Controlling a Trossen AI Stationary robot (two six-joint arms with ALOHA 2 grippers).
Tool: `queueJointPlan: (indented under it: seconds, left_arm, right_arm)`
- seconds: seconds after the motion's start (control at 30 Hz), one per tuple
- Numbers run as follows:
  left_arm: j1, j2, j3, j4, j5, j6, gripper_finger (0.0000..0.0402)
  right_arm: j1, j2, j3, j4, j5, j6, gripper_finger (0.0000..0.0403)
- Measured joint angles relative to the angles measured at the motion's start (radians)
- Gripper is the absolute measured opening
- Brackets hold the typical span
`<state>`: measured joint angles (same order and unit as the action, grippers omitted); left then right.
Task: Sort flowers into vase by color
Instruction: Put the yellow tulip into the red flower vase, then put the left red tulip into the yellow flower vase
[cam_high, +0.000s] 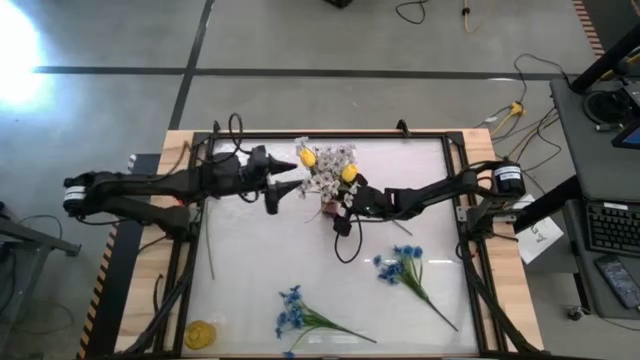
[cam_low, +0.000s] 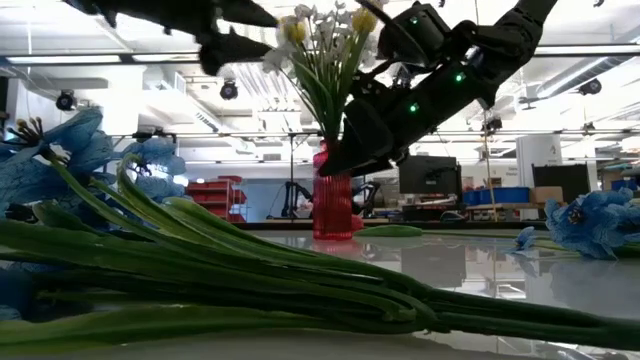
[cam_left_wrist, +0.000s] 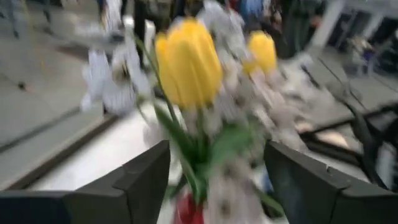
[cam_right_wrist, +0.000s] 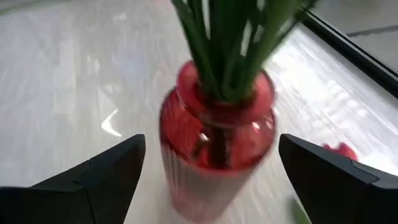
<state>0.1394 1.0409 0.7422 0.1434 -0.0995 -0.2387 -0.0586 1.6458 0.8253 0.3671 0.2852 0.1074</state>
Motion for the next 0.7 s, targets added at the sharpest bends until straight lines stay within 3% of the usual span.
queueJointPlan:
  seconds: [0.17, 0.43, 0.57, 0.7]
  left_arm:
    - [-0.006, -0.163, 0.0, -0.317, 0.065, -0.073, 0.0254]
    - [-0.046, -0.298, 0.0, -0.846, 0.027, -0.346, 0.0235]
    - [-0.074, -0.292, -0.002, -0.99, -0.032, -0.496, 0.0232]
    - [-0.073, -0.25, -0.015, -1.114, -0.183, -0.721, 0.0232]
  right_arm:
    - [0.001, -0.042, 0.0, -0.099, 0.003, 0.009, 0.0361]
    - [0.025, -0.049, 0.0, -0.117, -0.015, 0.04, 0.0361]
    - [0.038, -0.078, 0.0, -0.204, 0.019, 0.08, 0.0361]
    - [0.046, -0.146, 0.0, -0.33, 0.031, 0.171, 0.0361]
